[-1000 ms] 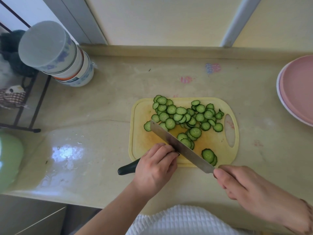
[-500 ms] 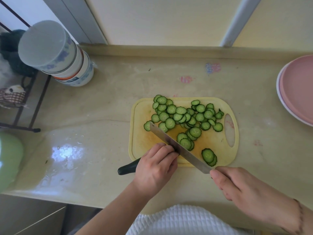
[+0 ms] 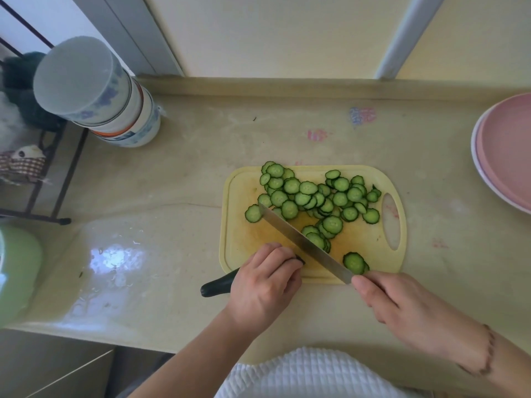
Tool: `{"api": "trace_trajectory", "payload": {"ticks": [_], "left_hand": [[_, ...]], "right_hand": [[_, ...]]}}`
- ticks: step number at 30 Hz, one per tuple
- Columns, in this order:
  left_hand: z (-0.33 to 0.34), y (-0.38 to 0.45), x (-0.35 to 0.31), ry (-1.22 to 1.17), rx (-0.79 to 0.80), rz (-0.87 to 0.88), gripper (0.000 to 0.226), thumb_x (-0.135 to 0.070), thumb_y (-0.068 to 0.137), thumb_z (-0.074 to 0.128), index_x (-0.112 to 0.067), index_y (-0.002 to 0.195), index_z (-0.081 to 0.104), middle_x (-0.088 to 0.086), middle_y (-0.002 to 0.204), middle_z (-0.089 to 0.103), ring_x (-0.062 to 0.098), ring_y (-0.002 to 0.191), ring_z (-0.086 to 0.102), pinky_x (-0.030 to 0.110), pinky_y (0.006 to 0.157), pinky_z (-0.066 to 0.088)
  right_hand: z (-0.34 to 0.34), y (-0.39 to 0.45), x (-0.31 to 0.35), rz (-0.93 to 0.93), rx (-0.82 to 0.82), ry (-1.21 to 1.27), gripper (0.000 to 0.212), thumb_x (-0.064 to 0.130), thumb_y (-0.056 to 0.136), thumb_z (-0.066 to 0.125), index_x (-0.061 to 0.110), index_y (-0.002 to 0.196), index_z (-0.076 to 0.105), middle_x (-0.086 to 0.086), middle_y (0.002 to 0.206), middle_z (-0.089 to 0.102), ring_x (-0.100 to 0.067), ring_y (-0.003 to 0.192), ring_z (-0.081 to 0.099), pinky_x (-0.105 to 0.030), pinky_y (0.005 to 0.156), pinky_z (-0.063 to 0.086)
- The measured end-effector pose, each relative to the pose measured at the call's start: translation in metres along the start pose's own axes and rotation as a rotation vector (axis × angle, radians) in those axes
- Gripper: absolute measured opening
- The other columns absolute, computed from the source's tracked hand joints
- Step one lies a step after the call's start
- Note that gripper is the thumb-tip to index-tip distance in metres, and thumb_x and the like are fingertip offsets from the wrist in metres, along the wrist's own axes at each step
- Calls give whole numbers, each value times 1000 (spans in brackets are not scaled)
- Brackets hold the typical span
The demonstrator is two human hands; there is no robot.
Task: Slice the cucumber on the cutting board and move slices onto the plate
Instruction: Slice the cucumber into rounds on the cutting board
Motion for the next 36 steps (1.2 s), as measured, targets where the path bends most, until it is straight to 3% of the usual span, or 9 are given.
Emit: {"api": "trace_trajectory", "payload": {"ticks": [5,14,24,30,33,36], "left_hand": [[-2,1,-1,5,-14,2,4,-1,88,74,-4,85,74,6,93,68,26,89,66,32,79,56],[-1,0,0,-2,-17,3,6,-3,91,71,-5,86,74,6,94,69,27,90,67,34,79,57],[-1,1,0,-3,-12,-2,7,-4,92,70,-4,87,75,6,95,70,26,91,67,32,81,56],[-1,0,1,-11,-14,1,6,-5,92,71,-5,88,75,7,97,69,26,92,66,35,79,57],[-1,-1,1,-8,6,7,6,-5,93,71,-4,90,76,7,98,70,27,92,67,35,79,57],[0,-2,2,7,32,14,5,-5,92,71,-4,93,76,7,100,70,27,94,67,35,81,57]], "right_hand": [[-5,-18,15,-15,56,89,59,63,87,31,7,72,43,8,48,35,-6,46,29,-18,47,27],[-4,-21,17,-12,46,28,58,67,84,29,12,69,42,7,53,34,-7,49,30,-23,49,28],[15,-1,12,-11,37,-9,66,69,87,23,10,73,47,1,58,44,-7,50,39,-39,58,42],[17,8,8,-11,24,-19,63,67,89,22,13,72,48,1,56,44,-9,48,39,-40,55,42],[6,6,6,5,14,-27,59,66,89,24,16,70,47,1,56,46,-23,51,47,-41,58,46],[1,1,6,11,19,-4,59,67,86,25,14,69,45,4,54,41,-12,48,37,-36,52,39]]}}
Point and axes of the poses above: each hand's wrist, its own y-axis towards the middle knuckle, its own z-axis out of the palm, x = y × z, the point moved 7 cm from there along y, towards the middle knuckle
